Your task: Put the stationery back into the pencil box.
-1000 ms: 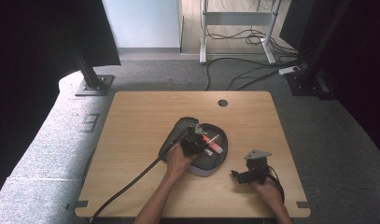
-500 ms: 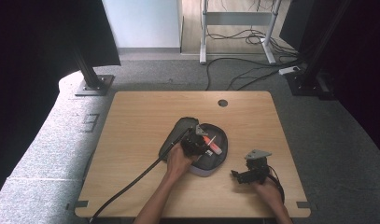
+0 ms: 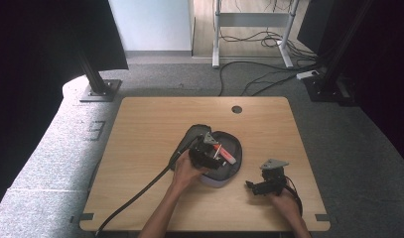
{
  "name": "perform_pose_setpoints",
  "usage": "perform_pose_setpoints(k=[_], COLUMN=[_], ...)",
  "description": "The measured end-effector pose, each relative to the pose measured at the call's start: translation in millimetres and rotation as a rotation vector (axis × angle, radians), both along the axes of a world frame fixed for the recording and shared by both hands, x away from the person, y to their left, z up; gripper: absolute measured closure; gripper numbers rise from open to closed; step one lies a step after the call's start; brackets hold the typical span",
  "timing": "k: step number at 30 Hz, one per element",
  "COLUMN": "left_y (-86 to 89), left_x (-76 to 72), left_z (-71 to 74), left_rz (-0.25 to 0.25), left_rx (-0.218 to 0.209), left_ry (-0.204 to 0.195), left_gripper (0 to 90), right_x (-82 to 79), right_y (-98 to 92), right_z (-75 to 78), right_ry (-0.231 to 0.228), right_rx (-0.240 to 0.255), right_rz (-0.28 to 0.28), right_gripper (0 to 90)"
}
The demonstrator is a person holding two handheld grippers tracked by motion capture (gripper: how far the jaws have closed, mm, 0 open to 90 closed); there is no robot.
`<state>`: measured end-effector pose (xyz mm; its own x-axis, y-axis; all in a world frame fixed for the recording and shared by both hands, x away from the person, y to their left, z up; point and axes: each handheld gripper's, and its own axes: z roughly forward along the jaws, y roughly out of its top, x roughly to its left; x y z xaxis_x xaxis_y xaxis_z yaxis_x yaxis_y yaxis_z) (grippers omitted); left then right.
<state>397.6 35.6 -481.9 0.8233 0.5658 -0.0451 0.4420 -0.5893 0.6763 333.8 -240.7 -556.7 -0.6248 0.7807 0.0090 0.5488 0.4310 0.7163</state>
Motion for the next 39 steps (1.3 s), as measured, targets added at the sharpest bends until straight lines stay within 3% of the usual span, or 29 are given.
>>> perform_pose_setpoints(k=[5,14,27,39], left_y=[2.9,14.4,45.3,64.3], left_x=[-5.6,-16.2,-28.9,-42.8], left_z=[4.5,8.1,15.2,21.2], left_rz=[-0.017,-0.021,0.002,0.025], left_rx=[0.023,0.013,-0.044,-0.053], left_ry=[-0.012,-0.010,-0.011,-0.046], left_gripper=[14.3,9.2,2.5,0.0], right_x=[-0.5,-0.6,-0.5,-0.5], right_y=[-0.1,0.0,0.0,-0.1], right_z=[0.0,0.1,0.1,0.1], right_ry=[0.000,0.001,0.001,0.001], right_rx=[0.000,0.000,0.000,0.000], right_rz=[0.001,0.000,0.001,0.001], right_gripper=[0.0,0.0,0.0,0.0])
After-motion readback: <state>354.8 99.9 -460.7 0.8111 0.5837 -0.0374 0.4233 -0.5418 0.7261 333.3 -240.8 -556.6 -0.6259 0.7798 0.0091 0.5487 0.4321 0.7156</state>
